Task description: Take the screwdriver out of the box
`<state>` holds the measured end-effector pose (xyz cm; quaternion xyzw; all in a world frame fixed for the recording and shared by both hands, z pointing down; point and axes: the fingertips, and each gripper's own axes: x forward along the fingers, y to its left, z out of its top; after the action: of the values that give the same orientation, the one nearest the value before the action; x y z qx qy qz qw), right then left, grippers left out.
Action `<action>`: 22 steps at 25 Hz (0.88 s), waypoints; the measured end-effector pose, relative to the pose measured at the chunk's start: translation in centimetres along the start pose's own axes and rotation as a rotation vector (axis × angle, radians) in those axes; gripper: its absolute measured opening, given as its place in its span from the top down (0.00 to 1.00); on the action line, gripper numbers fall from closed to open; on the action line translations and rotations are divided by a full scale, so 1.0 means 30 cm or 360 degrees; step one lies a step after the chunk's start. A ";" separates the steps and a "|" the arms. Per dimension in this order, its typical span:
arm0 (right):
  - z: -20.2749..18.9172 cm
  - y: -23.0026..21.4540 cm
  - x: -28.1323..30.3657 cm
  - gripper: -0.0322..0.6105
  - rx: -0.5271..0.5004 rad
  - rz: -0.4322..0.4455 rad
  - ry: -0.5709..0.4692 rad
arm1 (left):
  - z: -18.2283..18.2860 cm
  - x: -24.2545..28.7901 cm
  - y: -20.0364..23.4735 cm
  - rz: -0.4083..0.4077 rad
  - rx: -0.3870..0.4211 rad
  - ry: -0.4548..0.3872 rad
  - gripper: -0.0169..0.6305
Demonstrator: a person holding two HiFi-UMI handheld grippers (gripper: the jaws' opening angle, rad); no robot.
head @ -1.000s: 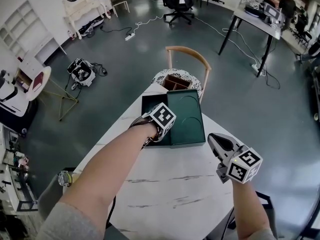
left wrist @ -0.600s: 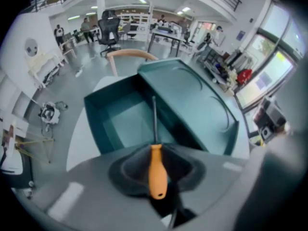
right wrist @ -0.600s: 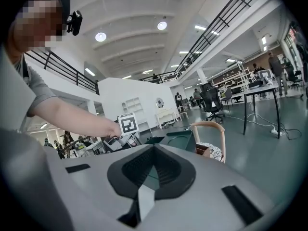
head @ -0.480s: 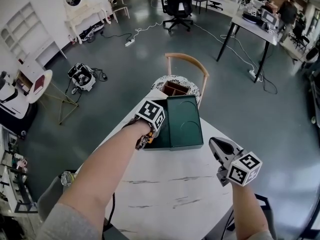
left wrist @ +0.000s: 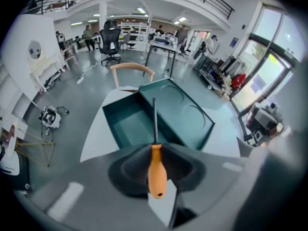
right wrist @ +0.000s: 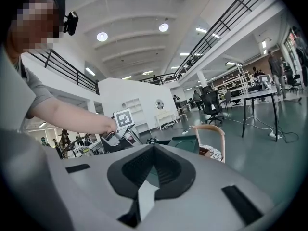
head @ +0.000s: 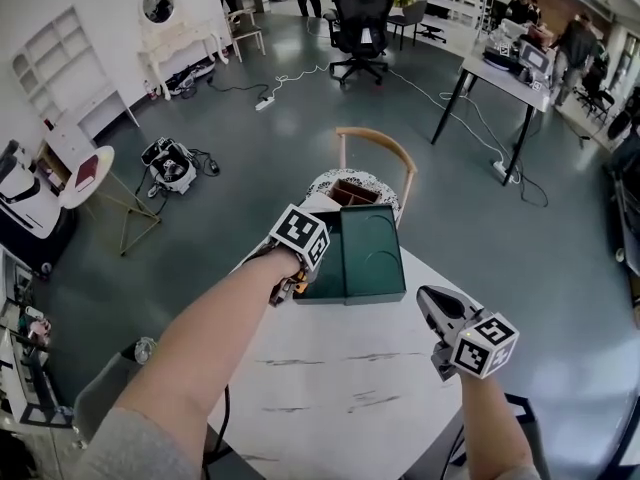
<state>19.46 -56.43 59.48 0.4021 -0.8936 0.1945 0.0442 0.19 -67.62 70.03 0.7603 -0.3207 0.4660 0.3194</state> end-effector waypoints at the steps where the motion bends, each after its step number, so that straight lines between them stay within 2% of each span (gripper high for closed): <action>1: 0.008 0.012 -0.005 0.94 -0.0003 -0.0001 -0.0002 | 0.001 -0.021 -0.008 -0.0005 0.0005 -0.0018 0.86; 12: 0.101 0.179 -0.069 0.94 -0.0073 -0.0036 -0.0025 | -0.016 -0.287 -0.102 -0.0089 0.0080 -0.0228 0.86; 22: 0.159 0.360 -0.131 0.94 -0.0083 -0.0175 -0.0074 | -0.109 -0.522 -0.158 -0.0241 0.0145 -0.0411 0.86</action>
<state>14.54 -49.01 50.80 0.4538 -0.8757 0.1591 0.0444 -3.37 -59.29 56.03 0.8496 -0.2792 0.3531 0.2749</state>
